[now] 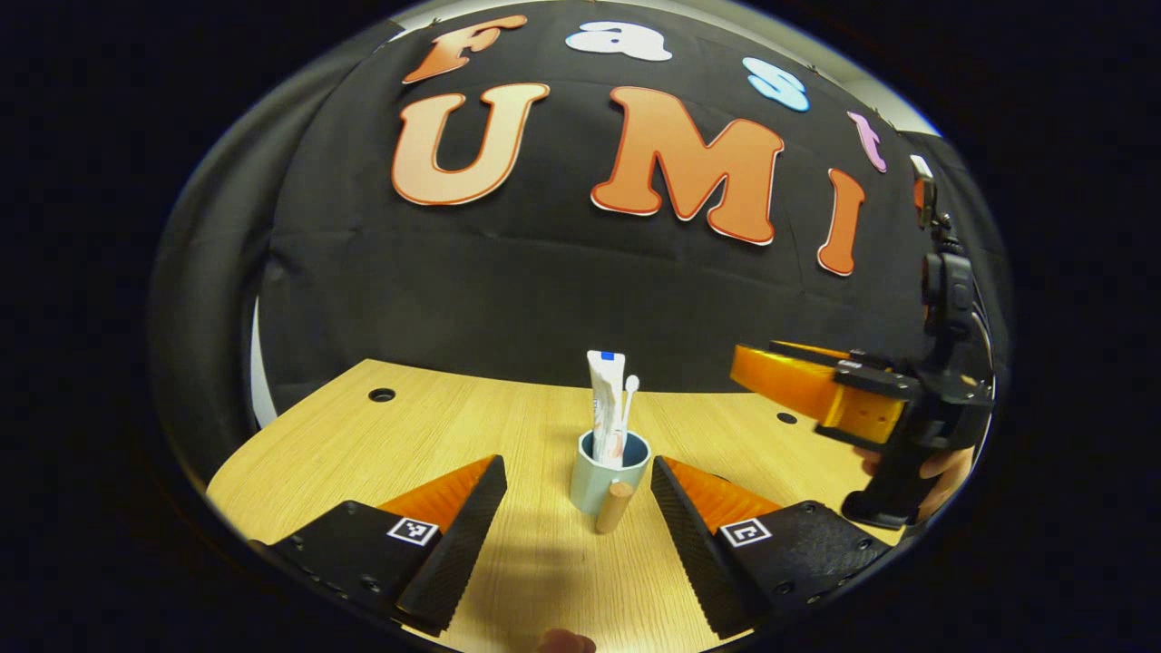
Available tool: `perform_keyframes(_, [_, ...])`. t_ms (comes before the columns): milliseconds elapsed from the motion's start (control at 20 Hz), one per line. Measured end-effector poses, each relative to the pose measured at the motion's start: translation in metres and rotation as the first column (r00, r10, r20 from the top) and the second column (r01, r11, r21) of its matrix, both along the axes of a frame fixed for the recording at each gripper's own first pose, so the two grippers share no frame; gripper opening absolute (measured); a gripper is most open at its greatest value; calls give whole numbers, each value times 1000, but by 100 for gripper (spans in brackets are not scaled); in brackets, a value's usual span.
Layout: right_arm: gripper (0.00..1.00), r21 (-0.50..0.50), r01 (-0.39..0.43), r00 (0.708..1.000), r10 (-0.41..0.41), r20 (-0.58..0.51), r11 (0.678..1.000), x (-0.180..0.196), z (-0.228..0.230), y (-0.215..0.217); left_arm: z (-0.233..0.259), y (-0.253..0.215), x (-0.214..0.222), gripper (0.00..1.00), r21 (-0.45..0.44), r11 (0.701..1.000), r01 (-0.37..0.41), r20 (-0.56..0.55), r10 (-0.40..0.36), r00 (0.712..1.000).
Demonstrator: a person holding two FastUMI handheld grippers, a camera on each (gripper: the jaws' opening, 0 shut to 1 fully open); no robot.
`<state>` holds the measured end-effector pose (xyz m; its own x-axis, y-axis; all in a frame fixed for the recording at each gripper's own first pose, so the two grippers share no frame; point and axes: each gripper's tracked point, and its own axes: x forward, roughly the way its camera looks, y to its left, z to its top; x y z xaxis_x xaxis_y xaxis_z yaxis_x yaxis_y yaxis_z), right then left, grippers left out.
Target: Put the toothbrush and toothpaste on the desktop into the cup, then pick up the cup and place it on the coaster on the desktop.
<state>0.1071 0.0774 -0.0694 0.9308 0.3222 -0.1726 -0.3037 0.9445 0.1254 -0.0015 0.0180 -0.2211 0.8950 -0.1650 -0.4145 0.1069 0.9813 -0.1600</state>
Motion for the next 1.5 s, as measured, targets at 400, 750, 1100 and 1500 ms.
perform_keyframes(400, [87,-22,102,993,-101,63,995,-48,50,-83,-18,-12,37,96,115,991,71,-126,-56,990])
perform_keyframes(750, [87,1,133,986,-133,97,991,-72,70,-107,-32,-35,59,96,170,974,153,-298,-97,950])
perform_keyframes(1100, [87,-10,138,977,-134,166,990,-98,93,-115,-80,-55,60,94,145,966,216,-492,-119,863])
perform_keyframes(1500, [88,-21,132,970,-125,210,991,-119,103,-119,-122,-63,64,94,171,953,249,-613,-95,785])
